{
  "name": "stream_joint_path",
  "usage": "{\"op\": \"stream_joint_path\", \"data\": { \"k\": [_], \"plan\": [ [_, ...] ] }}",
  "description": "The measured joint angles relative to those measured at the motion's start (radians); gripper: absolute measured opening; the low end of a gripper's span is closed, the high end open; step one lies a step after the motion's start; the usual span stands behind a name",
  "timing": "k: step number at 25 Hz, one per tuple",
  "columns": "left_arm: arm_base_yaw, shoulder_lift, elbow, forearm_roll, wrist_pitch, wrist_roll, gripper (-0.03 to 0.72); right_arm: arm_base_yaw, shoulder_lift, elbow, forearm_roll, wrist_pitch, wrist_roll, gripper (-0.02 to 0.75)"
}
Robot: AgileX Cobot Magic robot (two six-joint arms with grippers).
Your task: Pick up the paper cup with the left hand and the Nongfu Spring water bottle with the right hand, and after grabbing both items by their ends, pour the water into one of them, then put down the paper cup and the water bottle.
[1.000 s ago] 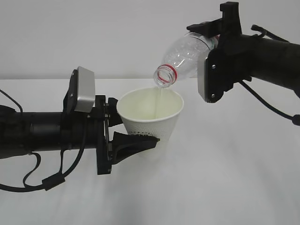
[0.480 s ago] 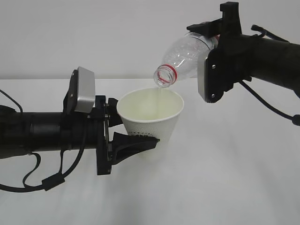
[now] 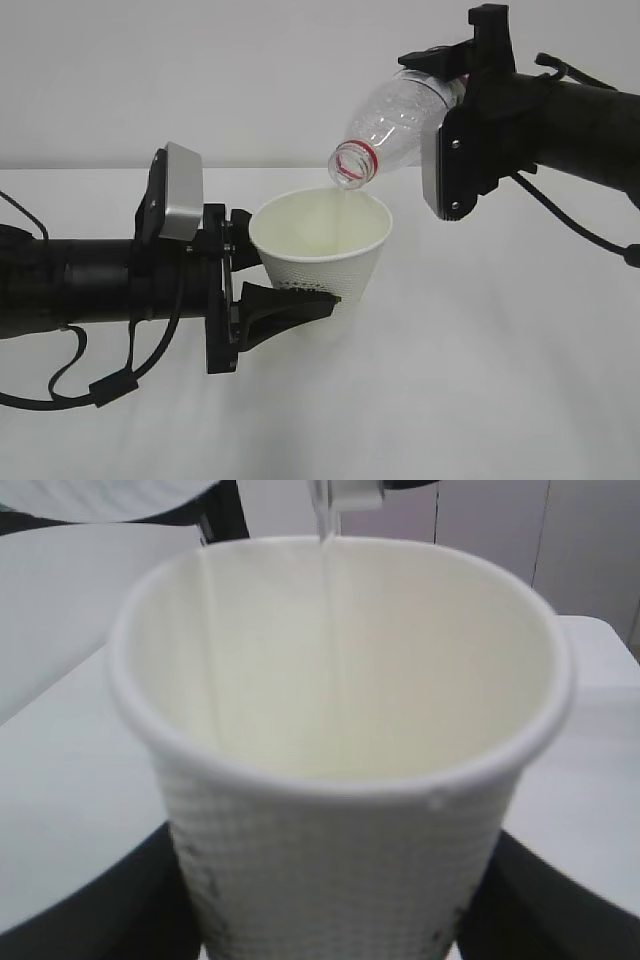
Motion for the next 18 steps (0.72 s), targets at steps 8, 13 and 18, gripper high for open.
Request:
{"op": "stream_joint_path", "data": {
  "k": [8,13,18],
  "plan": [
    [0.0,0.0,0.0,0.0,0.002,0.0,0.489,0.0,0.0,0.0,0.0,0.0,-0.004,0.459],
    [0.0,0.0,0.0,0.0,0.002,0.0,0.489,0.0,0.0,0.0,0.0,0.0,-0.005,0.459],
    [0.0,0.0,0.0,0.0,0.002,0.0,0.489,0.0,0.0,0.0,0.0,0.0,-0.006,0.459]
  ]
}}
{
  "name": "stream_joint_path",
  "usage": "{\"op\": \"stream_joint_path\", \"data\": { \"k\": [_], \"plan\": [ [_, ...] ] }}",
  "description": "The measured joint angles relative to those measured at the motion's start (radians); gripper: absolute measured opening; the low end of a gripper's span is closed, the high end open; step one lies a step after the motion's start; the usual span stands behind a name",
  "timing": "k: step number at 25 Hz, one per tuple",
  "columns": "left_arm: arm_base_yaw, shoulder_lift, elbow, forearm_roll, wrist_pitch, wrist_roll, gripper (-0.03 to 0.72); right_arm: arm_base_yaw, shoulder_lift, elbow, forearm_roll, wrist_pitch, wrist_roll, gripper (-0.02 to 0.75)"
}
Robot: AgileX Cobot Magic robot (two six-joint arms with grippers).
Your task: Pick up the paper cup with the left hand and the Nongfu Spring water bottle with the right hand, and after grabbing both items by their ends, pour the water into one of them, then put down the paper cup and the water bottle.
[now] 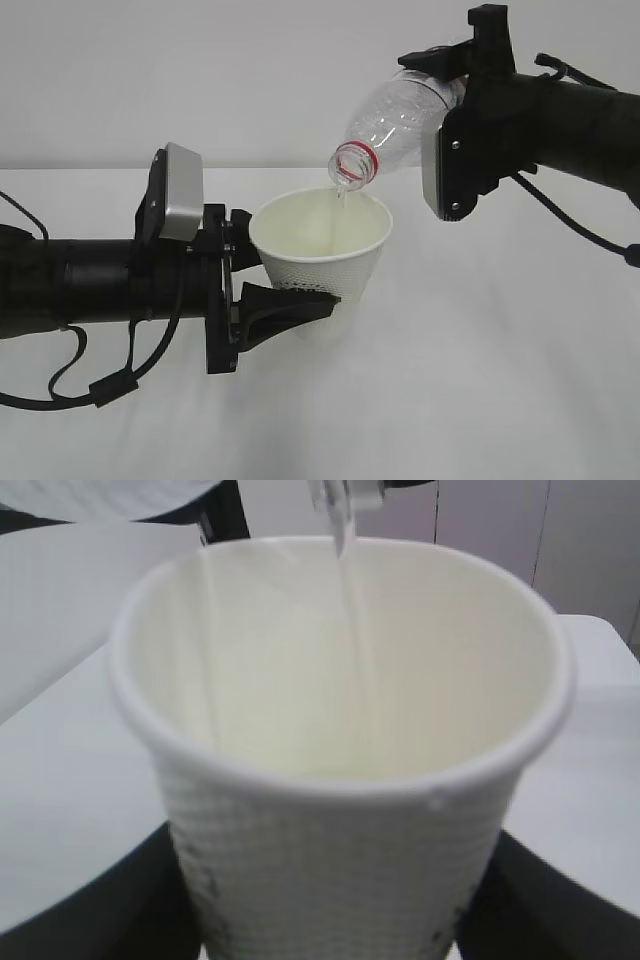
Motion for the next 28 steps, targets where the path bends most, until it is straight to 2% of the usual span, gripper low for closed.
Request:
{"op": "stream_joint_path", "data": {
  "k": [28],
  "plan": [
    [0.0,0.0,0.0,-0.011,0.004,0.0,0.489,0.0,0.0,0.0,0.0,0.002,-0.037,0.459]
  ]
}}
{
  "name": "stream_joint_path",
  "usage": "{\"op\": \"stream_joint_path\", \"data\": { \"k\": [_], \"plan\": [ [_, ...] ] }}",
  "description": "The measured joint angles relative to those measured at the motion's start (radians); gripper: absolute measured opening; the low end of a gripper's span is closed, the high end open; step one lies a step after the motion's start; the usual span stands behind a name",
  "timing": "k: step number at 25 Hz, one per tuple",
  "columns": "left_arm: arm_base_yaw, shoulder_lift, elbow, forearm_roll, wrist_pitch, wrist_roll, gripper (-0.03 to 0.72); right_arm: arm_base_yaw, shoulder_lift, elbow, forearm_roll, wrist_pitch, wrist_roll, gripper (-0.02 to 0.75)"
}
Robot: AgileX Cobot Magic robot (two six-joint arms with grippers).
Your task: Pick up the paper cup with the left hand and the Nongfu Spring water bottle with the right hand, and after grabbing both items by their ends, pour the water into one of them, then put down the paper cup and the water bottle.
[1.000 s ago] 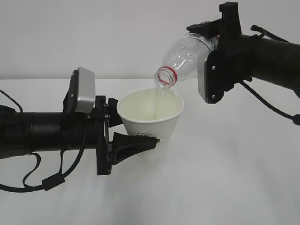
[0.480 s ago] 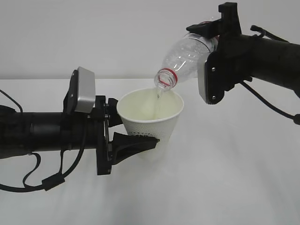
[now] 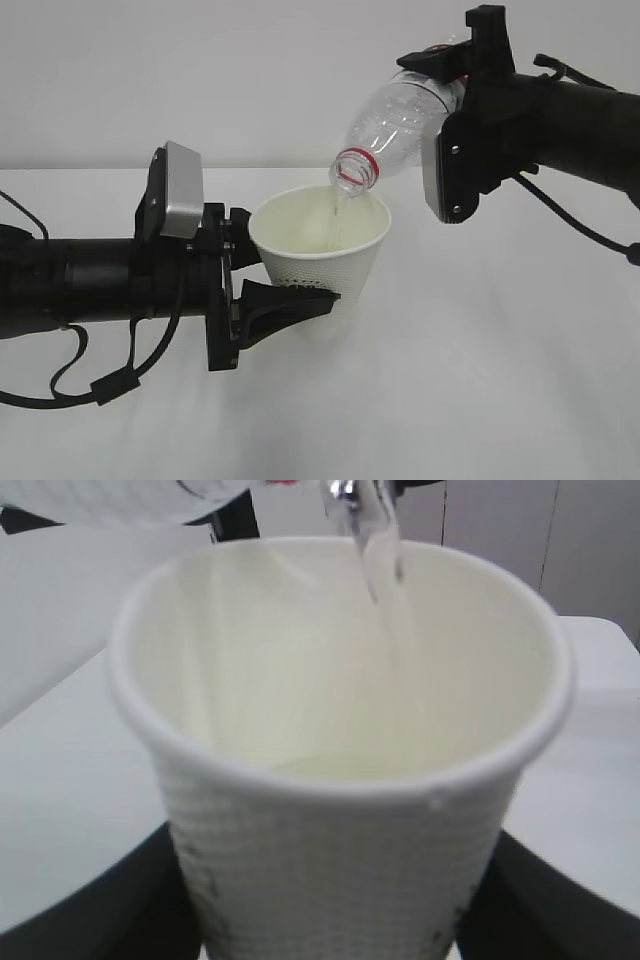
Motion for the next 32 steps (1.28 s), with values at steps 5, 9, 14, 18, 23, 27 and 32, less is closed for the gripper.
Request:
{"op": "stream_joint_path", "data": {
  "k": [5,9,14,18,23,27,32],
  "plan": [
    [0.0,0.0,0.0,0.0,0.0,0.0,0.489,0.0,0.0,0.0,0.0,0.0,-0.002,0.459],
    [0.0,0.0,0.0,0.0,0.0,0.0,0.489,0.0,0.0,0.0,0.0,0.0,-0.002,0.459],
    [0.0,0.0,0.0,0.0,0.0,0.0,0.489,0.0,0.0,0.0,0.0,0.0,-0.002,0.458],
    [0.0,0.0,0.0,0.0,0.0,0.0,0.489,0.0,0.0,0.0,0.0,0.0,-0.002,0.459],
    [0.0,0.0,0.002,0.025,0.0,0.0,0.489,0.0,0.0,0.0,0.0,0.0,-0.002,0.458],
    [0.0,0.0,0.002,0.029,0.0,0.0,0.489,0.0,0.0,0.0,0.0,0.0,-0.002,0.458],
    [0.0,0.0,0.002,0.031,0.0,0.0,0.489,0.0,0.0,0.0,0.002,-0.002,-0.002,0.458]
  ]
}}
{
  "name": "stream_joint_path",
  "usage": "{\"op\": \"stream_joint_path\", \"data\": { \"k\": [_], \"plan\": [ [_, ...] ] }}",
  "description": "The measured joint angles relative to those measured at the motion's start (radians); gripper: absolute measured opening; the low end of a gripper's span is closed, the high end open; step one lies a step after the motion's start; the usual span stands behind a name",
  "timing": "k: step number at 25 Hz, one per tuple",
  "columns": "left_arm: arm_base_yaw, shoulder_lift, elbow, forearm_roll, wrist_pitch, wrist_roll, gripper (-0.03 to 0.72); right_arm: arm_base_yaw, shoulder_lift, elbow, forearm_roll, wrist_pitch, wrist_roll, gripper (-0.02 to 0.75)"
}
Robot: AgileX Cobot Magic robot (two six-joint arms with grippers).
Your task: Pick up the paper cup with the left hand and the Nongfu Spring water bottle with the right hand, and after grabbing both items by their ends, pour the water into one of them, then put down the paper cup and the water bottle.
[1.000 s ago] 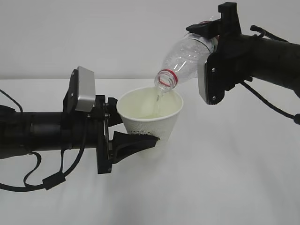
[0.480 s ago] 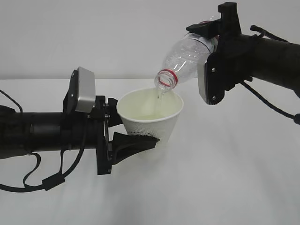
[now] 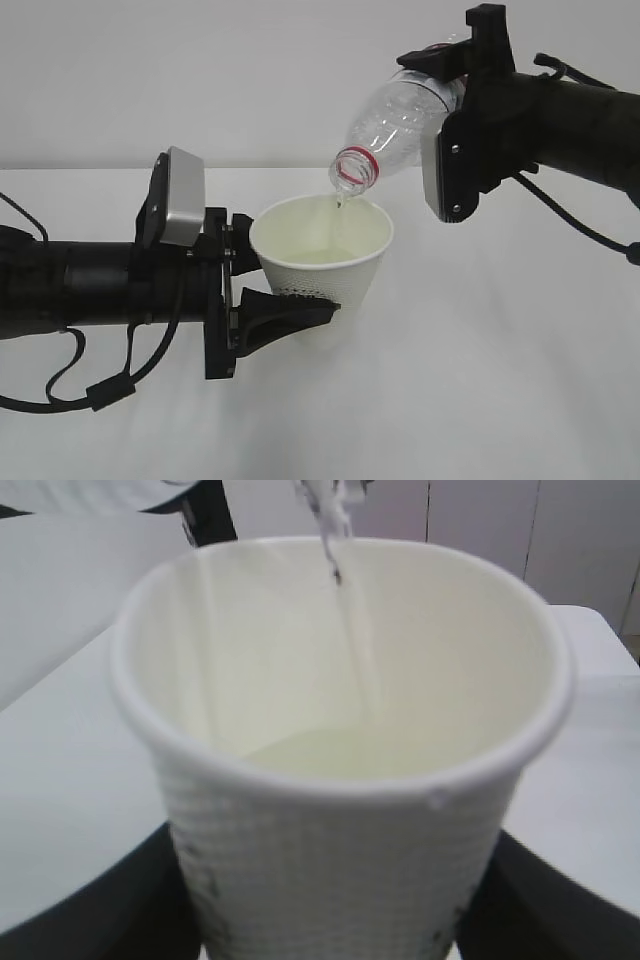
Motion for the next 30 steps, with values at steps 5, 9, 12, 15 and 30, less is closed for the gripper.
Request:
{"op": "stream_joint_path", "data": {
  "k": [5,9,12,15,30],
  "plan": [
    [0.0,0.0,0.0,0.0,0.0,0.0,0.489,0.0,0.0,0.0,0.002,0.0,0.0,0.459],
    [0.0,0.0,0.0,0.002,0.0,0.0,0.489,0.0,0.0,0.0,0.002,-0.003,-0.001,0.458],
    [0.0,0.0,0.0,0.004,0.0,0.0,0.489,0.0,0.0,-0.001,0.004,-0.003,-0.015,0.458],
    [0.0,0.0,0.0,0.006,0.002,0.0,0.489,0.0,0.0,-0.001,0.006,-0.003,-0.025,0.459],
    [0.0,0.0,0.0,0.008,0.002,0.0,0.489,0.0,0.0,-0.001,0.009,-0.006,-0.027,0.459]
  ]
}}
